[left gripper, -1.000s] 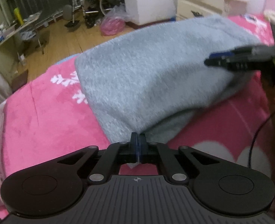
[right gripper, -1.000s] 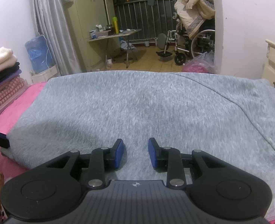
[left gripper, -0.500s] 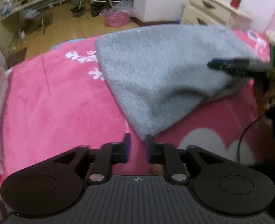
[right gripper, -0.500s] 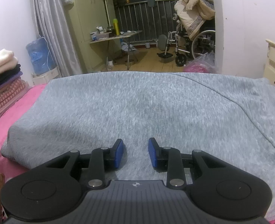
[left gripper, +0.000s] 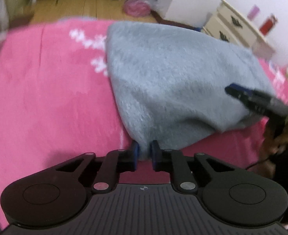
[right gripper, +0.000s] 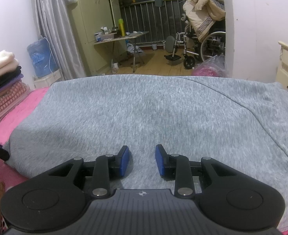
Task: Fold clothes
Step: 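Open the left gripper and release the sweatpants edge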
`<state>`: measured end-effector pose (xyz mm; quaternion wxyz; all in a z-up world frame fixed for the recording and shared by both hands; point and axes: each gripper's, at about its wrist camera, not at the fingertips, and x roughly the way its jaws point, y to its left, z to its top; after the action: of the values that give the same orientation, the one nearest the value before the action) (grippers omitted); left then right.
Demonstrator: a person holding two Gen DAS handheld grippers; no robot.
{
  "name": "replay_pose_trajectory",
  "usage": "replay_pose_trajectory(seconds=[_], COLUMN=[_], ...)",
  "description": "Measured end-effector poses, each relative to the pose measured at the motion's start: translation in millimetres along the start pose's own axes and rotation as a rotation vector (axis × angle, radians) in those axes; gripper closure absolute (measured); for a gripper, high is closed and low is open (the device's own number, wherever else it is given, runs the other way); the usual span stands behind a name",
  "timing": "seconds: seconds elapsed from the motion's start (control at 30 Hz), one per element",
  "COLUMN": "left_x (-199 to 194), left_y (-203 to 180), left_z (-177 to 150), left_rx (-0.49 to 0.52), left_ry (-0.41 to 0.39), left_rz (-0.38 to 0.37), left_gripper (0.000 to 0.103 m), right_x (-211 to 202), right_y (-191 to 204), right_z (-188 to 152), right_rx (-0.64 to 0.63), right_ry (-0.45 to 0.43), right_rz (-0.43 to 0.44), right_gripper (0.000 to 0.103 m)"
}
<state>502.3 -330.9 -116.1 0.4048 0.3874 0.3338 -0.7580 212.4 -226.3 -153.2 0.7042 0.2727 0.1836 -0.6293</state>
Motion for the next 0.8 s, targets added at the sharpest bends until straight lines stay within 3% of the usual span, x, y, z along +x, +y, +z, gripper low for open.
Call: replay_pose_trajectory(seconds=[0.13,0.27,0.37,0.43,0.5,0.67,0.8], left_x=[6,-5,-21,-35,-46,-41,-7], left_y=[-20,-2,12,18,18,-9,-42], left_z=[-13,-12,-8,-5,2,32,36], left_rx=[0.211,0.101,0.014,-0.005,-0.021,-0.007,0.098], left_ry=[-0.043,-0.041,-0.053,-0.091,-0.154,-0.268,-0.180], left_rz=[0.088,0.049,0.098,0.134,0.122,0.014,-0.013], left_gripper=[0.091,0.080,0.079,0.080,0.080,0.080,0.079], right_x=[0,0,0,0,0,0,-1], right_y=[0,-1,-2,-2,-2,-1,0], right_z=[0,-1,-2,-2,-3,-2,-2], right_rx=[-0.002,-0.003,0.002,0.007,0.009,0.017,0.024], right_ry=[-0.003,-0.006,-0.010,-0.015,-0.018,-0.015,-0.012], right_rz=[0.000,0.003,0.007,0.009,0.010,0.004,-0.001], right_gripper=[0.071,0.071,0.071,0.071,0.071,0.071,0.071])
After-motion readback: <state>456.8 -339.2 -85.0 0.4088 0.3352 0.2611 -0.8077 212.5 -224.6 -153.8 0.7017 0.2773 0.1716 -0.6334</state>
